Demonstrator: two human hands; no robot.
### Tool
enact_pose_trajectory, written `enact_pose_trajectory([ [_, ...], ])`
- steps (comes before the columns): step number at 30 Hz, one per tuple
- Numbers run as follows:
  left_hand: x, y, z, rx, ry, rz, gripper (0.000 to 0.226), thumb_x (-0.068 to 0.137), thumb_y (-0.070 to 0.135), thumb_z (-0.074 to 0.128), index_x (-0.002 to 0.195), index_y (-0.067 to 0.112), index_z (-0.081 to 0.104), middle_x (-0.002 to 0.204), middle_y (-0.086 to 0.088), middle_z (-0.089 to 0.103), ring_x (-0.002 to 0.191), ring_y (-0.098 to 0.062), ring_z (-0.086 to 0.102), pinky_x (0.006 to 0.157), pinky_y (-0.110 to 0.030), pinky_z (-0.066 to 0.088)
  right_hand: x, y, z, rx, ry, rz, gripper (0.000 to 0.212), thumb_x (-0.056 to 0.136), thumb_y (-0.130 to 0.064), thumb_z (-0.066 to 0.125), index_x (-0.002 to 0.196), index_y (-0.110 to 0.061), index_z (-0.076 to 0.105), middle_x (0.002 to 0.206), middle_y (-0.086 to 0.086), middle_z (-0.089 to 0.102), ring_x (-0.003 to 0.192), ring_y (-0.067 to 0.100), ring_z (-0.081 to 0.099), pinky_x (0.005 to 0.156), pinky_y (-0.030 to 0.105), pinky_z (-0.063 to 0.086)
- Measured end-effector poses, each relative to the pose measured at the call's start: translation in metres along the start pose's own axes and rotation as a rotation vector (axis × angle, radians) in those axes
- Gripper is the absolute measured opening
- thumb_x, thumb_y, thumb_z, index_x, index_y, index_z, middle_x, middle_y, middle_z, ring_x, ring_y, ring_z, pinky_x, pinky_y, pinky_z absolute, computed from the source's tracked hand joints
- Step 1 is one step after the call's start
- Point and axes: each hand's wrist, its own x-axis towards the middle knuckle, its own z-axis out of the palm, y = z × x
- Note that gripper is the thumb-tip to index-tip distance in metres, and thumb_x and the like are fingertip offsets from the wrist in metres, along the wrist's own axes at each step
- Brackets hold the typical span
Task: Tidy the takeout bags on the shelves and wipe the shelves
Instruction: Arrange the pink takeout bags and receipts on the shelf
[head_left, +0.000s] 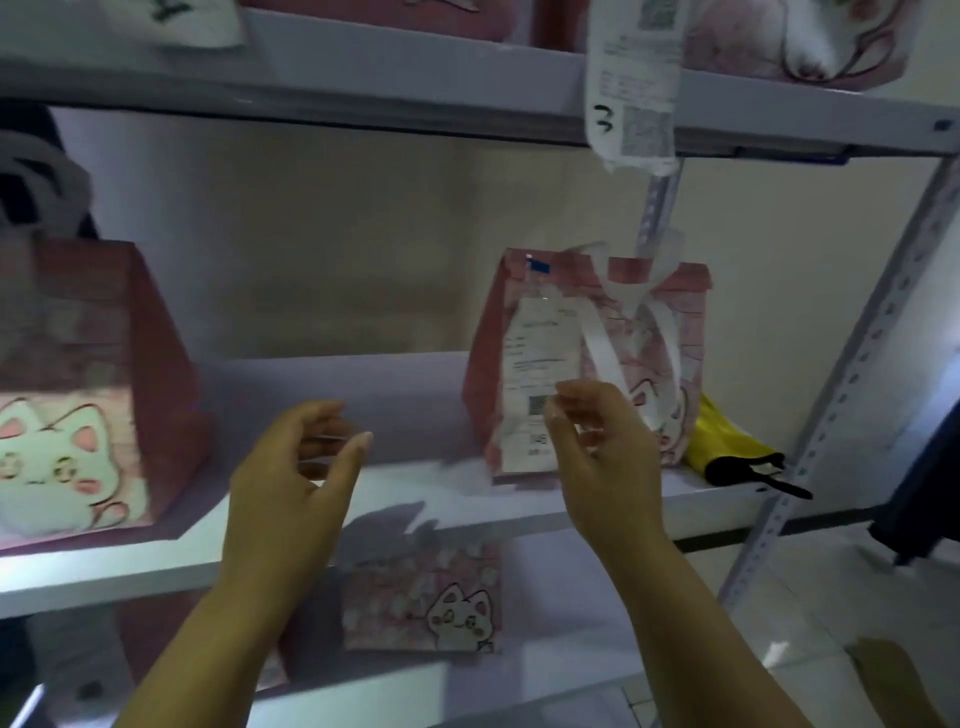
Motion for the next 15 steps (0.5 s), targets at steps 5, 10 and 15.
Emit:
enact_pose_trajectory([
  [5,0.001,-0.02,-0.077,0.098,0.053,0.0,0.024,0.079,0.029,0.067,0.1,0.035,0.056,0.086,0.018,0.063,0.079,0.007,0.061,0.062,-0.002,0.044,-0.025,-0.039,0.065,0.054,-0.17,0.008,0.009,0.088,-0.022,0.062,0.095,-0.027,0.06,0.088,-0.016,0.061,0.082,-0.004,0.057,0.069,0.007,0.043],
  [10,0.001,-0.058,-0.16,0.209,0.123,-0.094,0.028,0.082,0.023,0.068,0.101,0.038,0.054,0.091,0.015,0.064,0.08,0.0,0.063,0.062,-0.015,0.048,-0.056,-0.079,0.138,0.073,-0.364,0.071,0.008,0.088,-0.029,0.061,0.096,-0.031,0.059,0.093,-0.019,0.061,0.088,-0.007,0.055,0.073,0.015,0.045],
  [15,0.005,-0.095,-0.231,0.399,0.156,-0.168,0.037,0.081,0.019,0.068,0.116,0.019,0.056,0.11,0.0,0.054,0.1,-0.019,0.056,0.08,-0.034,0.048,-0.079,-0.112,0.208,0.048,-0.511,0.172,0.023,0.086,-0.033,0.063,0.107,-0.026,0.057,0.106,-0.009,0.059,0.095,0.01,0.057,0.078,0.041,0.055],
])
